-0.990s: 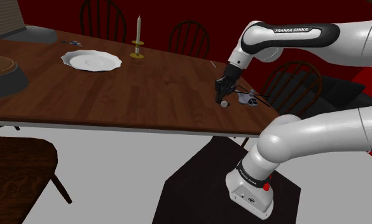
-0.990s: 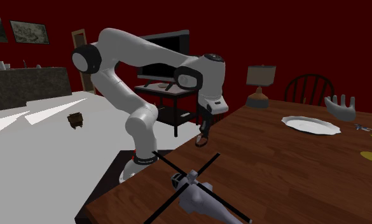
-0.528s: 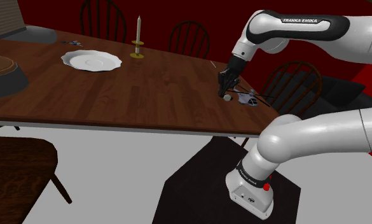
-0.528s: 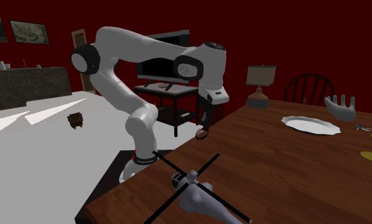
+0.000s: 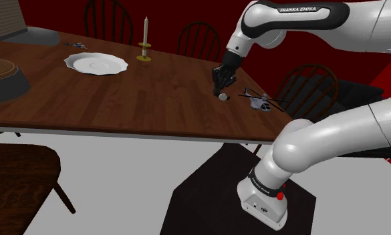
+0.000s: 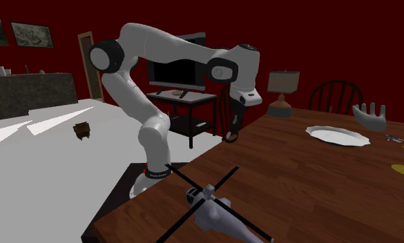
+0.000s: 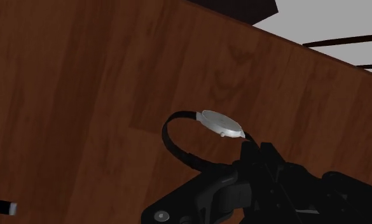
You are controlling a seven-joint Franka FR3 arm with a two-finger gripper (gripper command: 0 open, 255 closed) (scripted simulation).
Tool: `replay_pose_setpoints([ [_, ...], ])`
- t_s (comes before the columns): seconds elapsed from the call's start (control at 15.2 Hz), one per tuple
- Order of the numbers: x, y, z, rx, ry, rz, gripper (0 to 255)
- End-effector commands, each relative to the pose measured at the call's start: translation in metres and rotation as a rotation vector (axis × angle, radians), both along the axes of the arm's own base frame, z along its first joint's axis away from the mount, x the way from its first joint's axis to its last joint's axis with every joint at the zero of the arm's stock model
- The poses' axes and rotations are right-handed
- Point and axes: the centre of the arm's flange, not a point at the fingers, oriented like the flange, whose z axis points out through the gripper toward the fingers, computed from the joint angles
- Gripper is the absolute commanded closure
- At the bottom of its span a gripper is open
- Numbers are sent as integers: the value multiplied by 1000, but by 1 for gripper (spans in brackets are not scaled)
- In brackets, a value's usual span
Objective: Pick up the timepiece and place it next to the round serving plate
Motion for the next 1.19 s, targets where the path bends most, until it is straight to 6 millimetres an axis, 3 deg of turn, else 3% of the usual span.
replay_pose_setpoints([
  [0.0,20,18,1,1,0,-1,255],
  [1.12,190,164,2,1,0,-1,255],
])
